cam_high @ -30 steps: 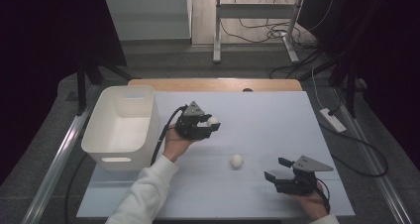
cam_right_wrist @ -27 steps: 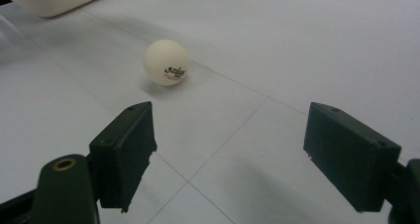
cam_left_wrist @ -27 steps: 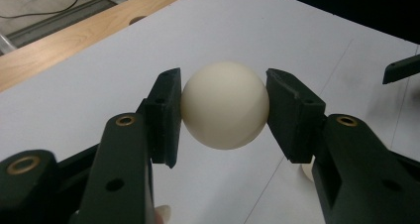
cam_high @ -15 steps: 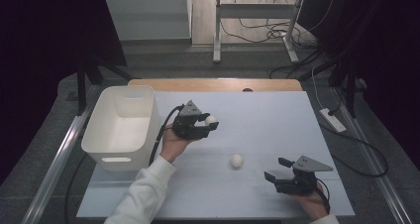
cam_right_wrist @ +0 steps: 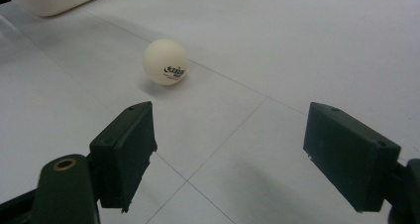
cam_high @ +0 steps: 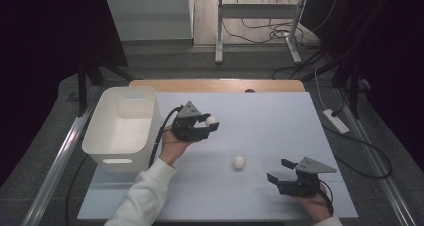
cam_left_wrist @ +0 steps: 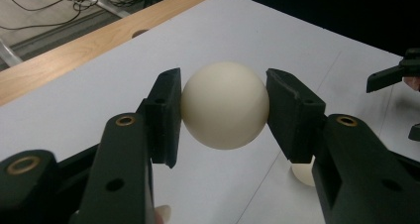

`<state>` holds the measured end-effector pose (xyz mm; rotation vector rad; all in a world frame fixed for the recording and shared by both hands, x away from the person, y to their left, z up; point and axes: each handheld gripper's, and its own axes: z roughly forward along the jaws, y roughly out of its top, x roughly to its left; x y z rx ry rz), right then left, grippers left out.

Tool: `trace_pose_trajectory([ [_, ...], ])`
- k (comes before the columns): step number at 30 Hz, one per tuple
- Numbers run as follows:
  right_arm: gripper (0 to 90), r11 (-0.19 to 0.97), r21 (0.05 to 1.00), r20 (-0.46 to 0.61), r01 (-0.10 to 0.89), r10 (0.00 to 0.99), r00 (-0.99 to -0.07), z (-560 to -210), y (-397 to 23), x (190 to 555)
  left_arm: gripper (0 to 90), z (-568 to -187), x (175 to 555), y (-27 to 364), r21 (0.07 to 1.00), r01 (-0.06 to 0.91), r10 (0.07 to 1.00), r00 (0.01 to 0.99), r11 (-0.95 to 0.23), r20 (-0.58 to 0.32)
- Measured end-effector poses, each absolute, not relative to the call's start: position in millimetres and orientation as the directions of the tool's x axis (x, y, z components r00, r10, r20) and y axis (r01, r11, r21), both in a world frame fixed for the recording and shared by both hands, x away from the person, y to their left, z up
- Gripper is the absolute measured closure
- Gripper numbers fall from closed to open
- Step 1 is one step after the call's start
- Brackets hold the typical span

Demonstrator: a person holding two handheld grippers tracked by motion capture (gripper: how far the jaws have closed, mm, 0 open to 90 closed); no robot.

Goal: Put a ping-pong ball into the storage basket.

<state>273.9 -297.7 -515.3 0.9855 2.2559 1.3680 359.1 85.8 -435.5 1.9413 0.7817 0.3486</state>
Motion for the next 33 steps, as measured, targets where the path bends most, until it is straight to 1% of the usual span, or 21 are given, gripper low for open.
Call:
trace_pose_trajectory([
  [16, 20.2, 0.308, 0.868, 0.069, 0.391, 0.703, -0.707, -515, -297, 274, 50.7, -430, 352, 97, 0.884, 0.360, 0.666, 0.742, -0.299, -0.077],
  [33, 20.2, 0.309, 0.866, 0.069, 0.393, 0.704, -0.707, -516, -297, 274, 50.7, -426, 348, 111, 0.895, 0.359, 0.683, 0.725, -0.266, -0.088],
])
